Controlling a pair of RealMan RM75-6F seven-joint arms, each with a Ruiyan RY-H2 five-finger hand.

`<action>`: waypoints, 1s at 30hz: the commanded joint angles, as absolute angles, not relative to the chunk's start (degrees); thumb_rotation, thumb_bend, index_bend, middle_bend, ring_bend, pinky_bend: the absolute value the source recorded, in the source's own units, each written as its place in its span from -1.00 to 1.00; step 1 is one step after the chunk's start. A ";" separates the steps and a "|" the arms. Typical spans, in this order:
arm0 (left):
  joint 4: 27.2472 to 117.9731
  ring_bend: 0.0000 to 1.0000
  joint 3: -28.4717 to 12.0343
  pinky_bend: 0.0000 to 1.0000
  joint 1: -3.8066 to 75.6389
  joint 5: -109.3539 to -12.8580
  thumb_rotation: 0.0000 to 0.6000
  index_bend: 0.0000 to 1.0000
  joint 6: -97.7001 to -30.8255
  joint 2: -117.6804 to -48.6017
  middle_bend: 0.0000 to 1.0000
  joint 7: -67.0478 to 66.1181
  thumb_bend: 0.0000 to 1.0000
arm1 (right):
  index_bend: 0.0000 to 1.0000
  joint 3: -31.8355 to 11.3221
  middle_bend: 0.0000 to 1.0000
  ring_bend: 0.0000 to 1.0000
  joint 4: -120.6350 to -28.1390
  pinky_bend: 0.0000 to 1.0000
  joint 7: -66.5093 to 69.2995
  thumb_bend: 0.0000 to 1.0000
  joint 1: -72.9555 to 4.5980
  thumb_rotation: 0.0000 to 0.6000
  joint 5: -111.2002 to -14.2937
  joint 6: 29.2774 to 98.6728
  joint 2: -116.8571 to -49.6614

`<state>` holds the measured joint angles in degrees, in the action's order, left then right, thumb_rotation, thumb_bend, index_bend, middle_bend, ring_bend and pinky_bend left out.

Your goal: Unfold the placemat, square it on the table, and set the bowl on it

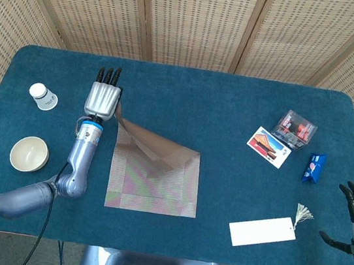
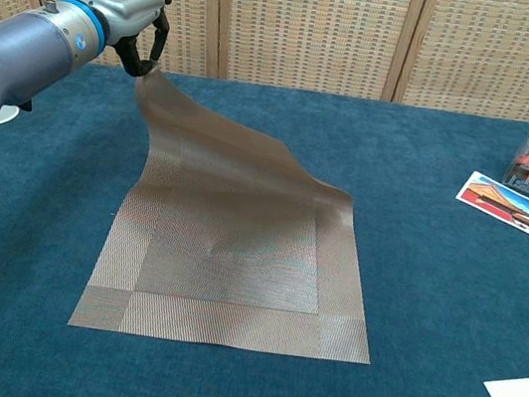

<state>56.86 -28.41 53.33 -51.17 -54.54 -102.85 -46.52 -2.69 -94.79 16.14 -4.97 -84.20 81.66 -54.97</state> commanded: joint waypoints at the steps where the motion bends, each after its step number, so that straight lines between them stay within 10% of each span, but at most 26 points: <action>1: 54.04 -1.00 -28.48 -1.00 54.79 -49.79 1.00 0.16 -54.07 -104.11 -1.00 -46.27 0.02 | -0.83 -2.76 -1.00 -1.00 -94.68 -1.00 15.96 -0.87 -4.94 1.00 -84.01 81.55 -55.04; 15: 41.95 -1.00 -27.35 -1.00 59.60 -48.30 1.00 -0.01 -51.96 -107.94 -1.00 -42.22 -0.04 | -0.83 -3.48 -1.00 -1.00 -93.97 -1.00 14.38 -0.87 -5.02 1.00 -82.62 80.74 -55.93; 23: 35.58 -1.00 -27.28 -1.00 62.21 -48.75 1.00 -0.70 -50.91 -110.37 -1.00 -39.14 -0.42 | -0.83 -3.94 -1.00 -1.00 -93.35 -1.00 13.88 -0.87 -5.15 1.00 -81.49 79.95 -56.34; 30: 35.34 -1.00 -26.27 -1.00 61.58 -50.46 1.00 -0.88 -52.10 -110.35 -1.00 -36.14 -0.50 | -0.83 -3.85 -1.00 -1.00 -93.42 -1.00 13.67 -0.87 -5.15 1.00 -81.81 79.74 -56.47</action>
